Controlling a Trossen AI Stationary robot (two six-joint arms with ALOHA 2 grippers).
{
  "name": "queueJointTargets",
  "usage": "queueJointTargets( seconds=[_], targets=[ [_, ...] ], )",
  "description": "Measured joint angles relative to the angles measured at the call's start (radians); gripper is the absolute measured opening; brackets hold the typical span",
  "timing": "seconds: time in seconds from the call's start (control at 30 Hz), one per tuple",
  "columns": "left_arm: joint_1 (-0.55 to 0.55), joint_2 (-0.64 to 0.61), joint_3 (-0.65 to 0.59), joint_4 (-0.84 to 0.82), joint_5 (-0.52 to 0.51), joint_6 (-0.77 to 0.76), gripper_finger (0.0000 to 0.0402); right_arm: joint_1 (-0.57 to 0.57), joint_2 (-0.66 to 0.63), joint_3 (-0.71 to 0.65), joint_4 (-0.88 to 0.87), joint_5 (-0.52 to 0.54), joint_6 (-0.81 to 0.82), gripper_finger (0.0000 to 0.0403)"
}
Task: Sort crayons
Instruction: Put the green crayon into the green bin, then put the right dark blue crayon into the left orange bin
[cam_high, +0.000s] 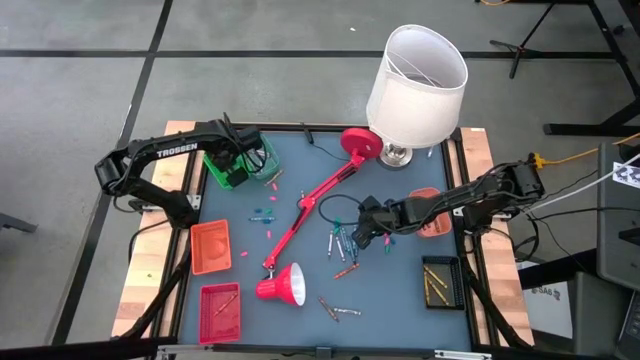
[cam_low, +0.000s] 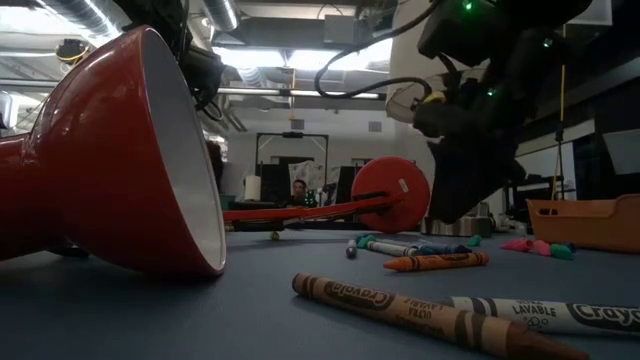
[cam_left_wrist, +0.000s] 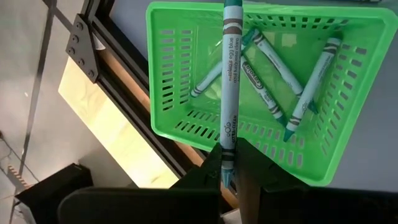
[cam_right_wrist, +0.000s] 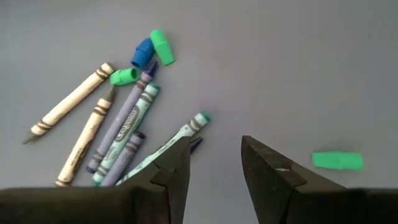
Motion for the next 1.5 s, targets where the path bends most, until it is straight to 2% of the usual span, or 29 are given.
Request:
queueJointTargets(
  seconds=[0.33,0.53,0.67,1.1,1.23,1.5],
  targets=[
    [0.0,0.0,0.0,0.0,-0.002,0.0,0.0007,0.0,0.0,0.0,0.066,-0.022,-0.012,0.014],
    [0.0,0.0,0.0,0.0,-0.012,-0.079,0.0007,0.0,0.0,0.0,0.067,-0.016,-0.012,0.014],
    [0.0,0.0,0.0,0.0,-0.013,-0.077,0.001,0.0,0.0,0.0,0.07,-0.015,-0.012,0.014],
    [0.0,0.0,0.0,0.006,-0.013,-0.085,0.0131,0.0,0.0,0.0,0.071,-0.033,-0.005,0.014],
    [0.0,0.0,0.0,0.039,-0.012,-0.085,0.0145,0.0,0.0,0.0,0.062,-0.04,0.023,0.014],
    [0.0,0.0,0.0,0.085,-0.011,-0.085,0.0147,0.047,0.0,0.0,0.062,-0.059,0.125,0.014]
  ],
)
